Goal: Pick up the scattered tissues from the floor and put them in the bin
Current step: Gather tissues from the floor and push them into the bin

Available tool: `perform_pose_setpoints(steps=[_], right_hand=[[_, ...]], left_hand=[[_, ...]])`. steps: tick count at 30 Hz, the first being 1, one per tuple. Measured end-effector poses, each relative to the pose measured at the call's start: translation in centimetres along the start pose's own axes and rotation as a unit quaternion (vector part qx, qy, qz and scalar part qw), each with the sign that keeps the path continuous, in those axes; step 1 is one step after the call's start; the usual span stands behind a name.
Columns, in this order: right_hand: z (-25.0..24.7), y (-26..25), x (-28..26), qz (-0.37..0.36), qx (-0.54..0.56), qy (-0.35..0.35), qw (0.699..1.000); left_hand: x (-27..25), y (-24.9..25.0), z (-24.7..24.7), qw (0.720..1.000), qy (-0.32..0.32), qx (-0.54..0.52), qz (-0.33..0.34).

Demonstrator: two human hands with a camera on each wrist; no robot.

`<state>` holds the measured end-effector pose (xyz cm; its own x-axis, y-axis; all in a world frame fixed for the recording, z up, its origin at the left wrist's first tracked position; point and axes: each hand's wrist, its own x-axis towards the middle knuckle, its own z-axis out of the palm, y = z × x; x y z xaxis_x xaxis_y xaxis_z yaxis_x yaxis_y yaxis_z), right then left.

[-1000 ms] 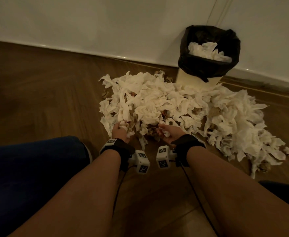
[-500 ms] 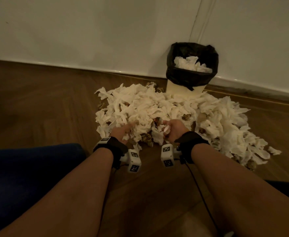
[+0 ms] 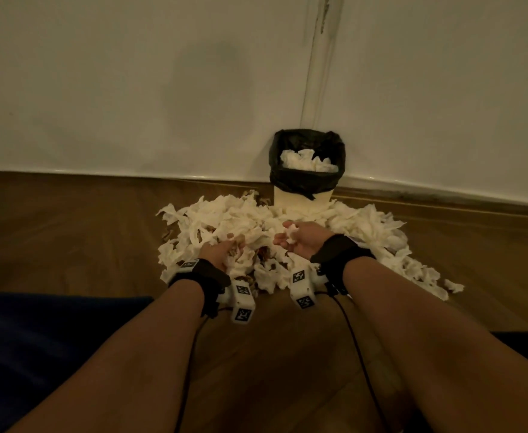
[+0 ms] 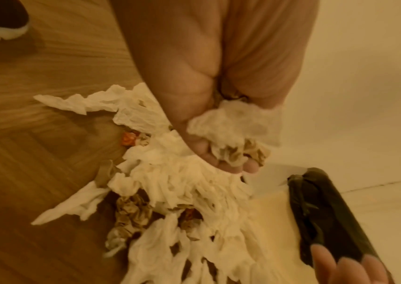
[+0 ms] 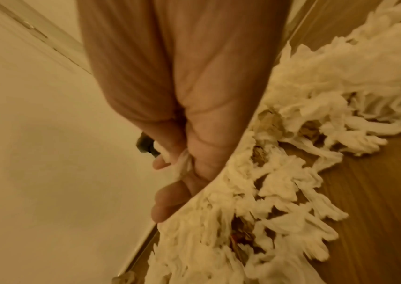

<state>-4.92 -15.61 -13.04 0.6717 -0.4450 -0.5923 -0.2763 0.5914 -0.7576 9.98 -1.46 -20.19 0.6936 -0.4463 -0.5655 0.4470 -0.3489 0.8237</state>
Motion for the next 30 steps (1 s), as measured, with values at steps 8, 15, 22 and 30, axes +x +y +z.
perform_pose_setpoints(steps=[8,15,22,30], right_hand=[[-0.5,-5.3,-4.4,-0.061,-0.071,-0.01,0.996],[-1.5,-9.3,-8.4,-0.128,-0.073,-0.005,0.989],[-2.6,-13.6,-9.2,-0.175,-0.111,0.126,0.97],[-4.8,-17.8,-6.3,-0.19,-0.105,0.207,0.954]], left_hand=[[-2.2,4.5,2.6,0.998,-0.039,-0.041,-0.008],[-5.2,9.3,4.6,0.993,-0.045,0.047,0.095],[-7.7,15.9,8.1,0.976,-0.024,0.11,0.187],[-7.6,21.4,12.3,0.973,-0.128,0.095,0.168]])
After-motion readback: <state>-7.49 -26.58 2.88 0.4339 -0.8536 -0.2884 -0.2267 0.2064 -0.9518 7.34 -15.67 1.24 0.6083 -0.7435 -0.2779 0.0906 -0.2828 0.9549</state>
